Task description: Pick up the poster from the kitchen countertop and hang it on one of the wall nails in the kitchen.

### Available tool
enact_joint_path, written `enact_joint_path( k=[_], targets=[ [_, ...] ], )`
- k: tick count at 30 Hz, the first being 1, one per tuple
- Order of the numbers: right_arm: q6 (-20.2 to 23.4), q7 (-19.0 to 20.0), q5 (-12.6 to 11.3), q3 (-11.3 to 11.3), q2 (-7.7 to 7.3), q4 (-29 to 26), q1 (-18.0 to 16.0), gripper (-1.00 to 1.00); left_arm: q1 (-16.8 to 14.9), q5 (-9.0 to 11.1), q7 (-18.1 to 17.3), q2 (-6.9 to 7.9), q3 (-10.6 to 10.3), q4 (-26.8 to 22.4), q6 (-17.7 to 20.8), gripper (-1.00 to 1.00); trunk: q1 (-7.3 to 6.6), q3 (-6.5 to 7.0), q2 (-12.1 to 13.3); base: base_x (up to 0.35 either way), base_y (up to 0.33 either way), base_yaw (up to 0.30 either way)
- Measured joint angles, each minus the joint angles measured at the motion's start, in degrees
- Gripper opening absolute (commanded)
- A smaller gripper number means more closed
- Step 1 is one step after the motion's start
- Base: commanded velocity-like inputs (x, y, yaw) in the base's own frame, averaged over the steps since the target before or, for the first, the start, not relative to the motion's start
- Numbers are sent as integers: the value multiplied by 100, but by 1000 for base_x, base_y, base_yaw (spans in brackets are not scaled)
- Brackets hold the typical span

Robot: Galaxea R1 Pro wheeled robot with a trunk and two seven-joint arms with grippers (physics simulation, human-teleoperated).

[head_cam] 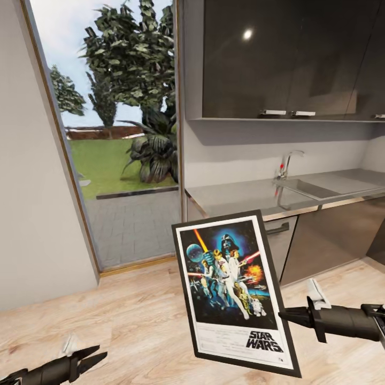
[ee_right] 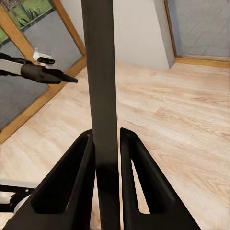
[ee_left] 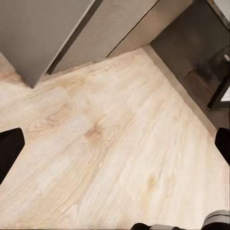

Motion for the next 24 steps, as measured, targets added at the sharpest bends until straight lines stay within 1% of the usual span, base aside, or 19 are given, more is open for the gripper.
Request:
enact_joint_path(
  k=[1, 3, 4, 5, 6, 7, 9, 11, 12, 14, 15, 19, 20, 21, 22, 24],
  targets=[
    [-11, -21, 4, -1, 27, 1, 2, -100, 63, 34, -32, -40, -10, 113, 1, 100, 0, 0, 0, 0, 0, 0],
    [-20, -55, 8, -1, 52, 4, 5, -100, 200, 58, -50, -69, -3, 186, 3, 100, 0, 0, 0, 0, 0, 4],
    [-32, -80, 13, -1, 88, 6, 8, -100, 353, 75, -59, -88, -28, 231, 6, 100, 0, -1, 0, 0, 0, 29],
    [-44, -90, 17, -1, 107, 6, 10, -100, 433, 89, -58, -100, 0, 248, 8, 100, 0, 0, 0, 0, 0, 100],
    [-127, -106, 26, 0, 135, 8, 12, -100, 602, 212, -34, -142, -16, 270, 6, 100, 0, -1, 0, 0, 0, 136],
    [-189, -112, 30, 0, 145, 8, 15, -100, 699, 327, -12, -170, 15, 279, 5, 100, 0, 0, 0, 0, 0, 193],
    [-420, -131, 40, 1, 178, 14, 30, -100, 963, 885, 64, -237, 35, 297, -12, 100, 0, 0, 0, 0, 0, 235],
    [-589, -138, 41, -1, 216, 52, 40, -100, 1045, 1143, 85, -253, 53, 301, -52, 100, 0, 0, 0, 0, 0, 264],
    [-656, -139, 39, -2, 227, 82, 43, -100, 1114, 1309, 99, -262, 52, 304, -114, 100, 0, 0, 0, 0, 0, 272],
    [-809, -141, 33, -4, 244, 164, 46, -100, 1174, 1420, 118, -270, 55, 307, -180, 100, 0, 0, 0, 0, 0, 279],
    [-990, -142, 26, -4, 255, 267, 48, -100, 1224, 1489, 132, -273, 52, 308, -234, 100, 0, 0, 0, 0, 0, 284],
    [-1399, -143, 11, -1, 325, 546, 50, -100, 1280, 1562, 147, -277, 58, 309, -300, 100, 0, 0, 0, 0, 0, 288],
    [-1598, -145, 8, 3, 394, 697, 51, -100, 1294, 1580, 151, -280, 57, 310, -316, 100, 0, 0, 0, 0, 0, 291],
    [-1688, -149, 9, 4, 438, 765, 51, -100, 1299, 1586, 152, -280, 59, 310, -322, 100, 0, 0, 0, 0, 0, 292],
    [-1857, -231, 15, 9, 550, 895, 51, -100, 1308, 1598, 155, -280, 60, 310, -334, 100, 0, 0, 0, 0, 0, 292],
    [-1950, -400, 10, 14, 612, 971, 49, -100, 1313, 1605, 156, -280, 64, 310, -340, 100, 0, 0, 0, 0, 0, 292]
  ],
)
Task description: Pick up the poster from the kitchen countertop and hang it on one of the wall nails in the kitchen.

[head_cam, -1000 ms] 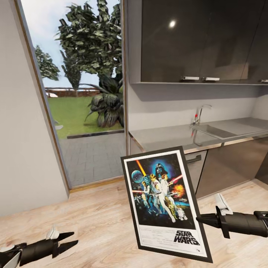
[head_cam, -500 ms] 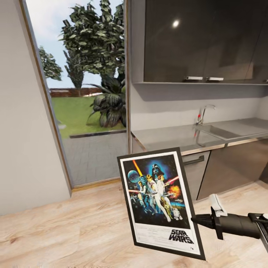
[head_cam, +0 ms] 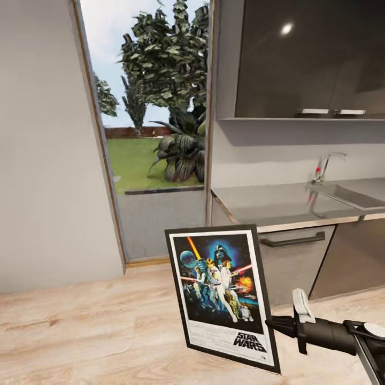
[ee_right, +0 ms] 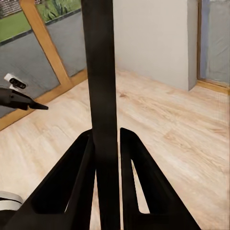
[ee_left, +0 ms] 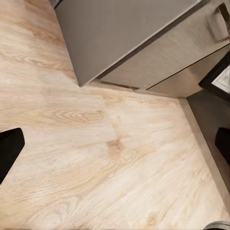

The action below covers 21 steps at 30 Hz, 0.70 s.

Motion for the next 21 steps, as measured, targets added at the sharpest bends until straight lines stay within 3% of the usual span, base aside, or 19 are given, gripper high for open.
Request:
enact_joint_path(
  k=[7, 21],
  targets=[
    [-78, -206, -14, -3, 55, 67, -2, -100, 4, 5, 14, -6, -4, 0, -5, 100, 0, 0, 0, 0, 0, 268],
    [-64, -244, -15, -11, 63, 71, 0, -100, 12, 5, 26, -9, -5, 2, 3, 100, 0, 0, 0, 0, 0, 45]
  ],
)
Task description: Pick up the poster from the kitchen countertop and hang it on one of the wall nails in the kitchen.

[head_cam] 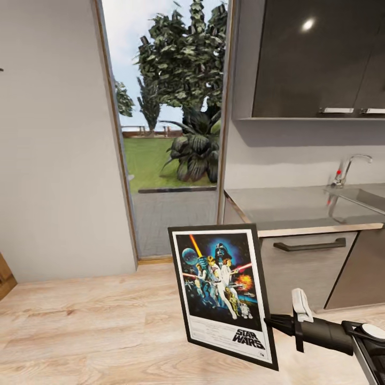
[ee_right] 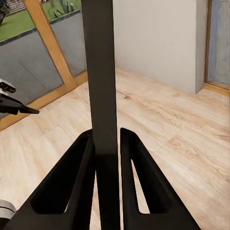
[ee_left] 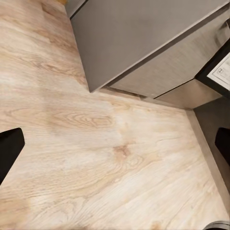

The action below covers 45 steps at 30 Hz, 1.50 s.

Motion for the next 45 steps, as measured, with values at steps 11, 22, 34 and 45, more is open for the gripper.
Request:
enact_joint_path(
  k=[11, 22, 34, 45],
  targets=[
    [14, -3, 6, 8, 1, -12, 0, -100, 2, 2, 5, 0, -6, -2, 0, 100, 0, 0, 0, 0, 3, 271],
    [8, -11, 7, 3, 0, -2, 0, -100, -1, 1, 60, 0, -9, 1, 7, 100, 0, 0, 0, 0, 224, 117],
    [-8, -21, 6, 3, 9, 15, 0, -100, -1, 1, 130, 0, -9, 1, 16, 100, -2, -1, 0, 55, 294, 3],
    [-4, -21, 14, 15, 9, 7, 1, -100, -1, 1, 130, 0, -10, 1, 26, 100, -2, -87, 0, 182, 295, 0]
  ],
)
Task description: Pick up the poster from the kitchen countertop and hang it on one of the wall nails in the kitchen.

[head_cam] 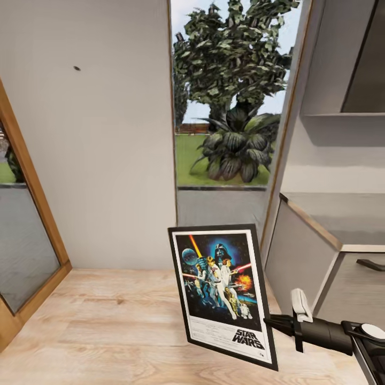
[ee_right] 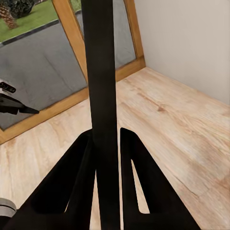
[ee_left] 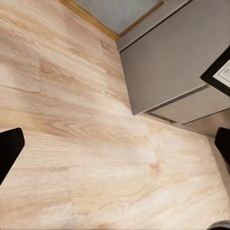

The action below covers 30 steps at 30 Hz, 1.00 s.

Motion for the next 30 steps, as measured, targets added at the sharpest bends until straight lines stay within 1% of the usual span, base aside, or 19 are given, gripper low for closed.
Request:
enact_joint_path(
  k=[8, 10, 14, 20, 30],
  targets=[
    [0, 0, -2, -10, 0, 0, -3, -100, 1, 1, -5, 0, 1, -1, 0, 100, 1, -55, 0, 76, 296, 32],
    [0, 0, -1, -9, 0, 1, -1, -100, 1, 2, -7, 1, 1, -1, 0, 100, 1, -56, 0, 10, 206, 221],
    [-7, -10, 0, -7, 1, 0, -2, -100, 3, 1, -5, 1, 1, -4, -19, 100, 1, -55, 0, 1, 47, 280],
    [-8, -137, -5, -8, 0, 0, -1, -100, 1, -6, -15, 0, 1, -6, -25, 100, 1, -55, 0, 49, 168, 225],
    [-8, -175, -7, -14, 1, 7, 1, -100, 0, -8, -17, 0, 1, -7, -19, 100, 0, -55, 0, 102, 272, 33]
  ],
)
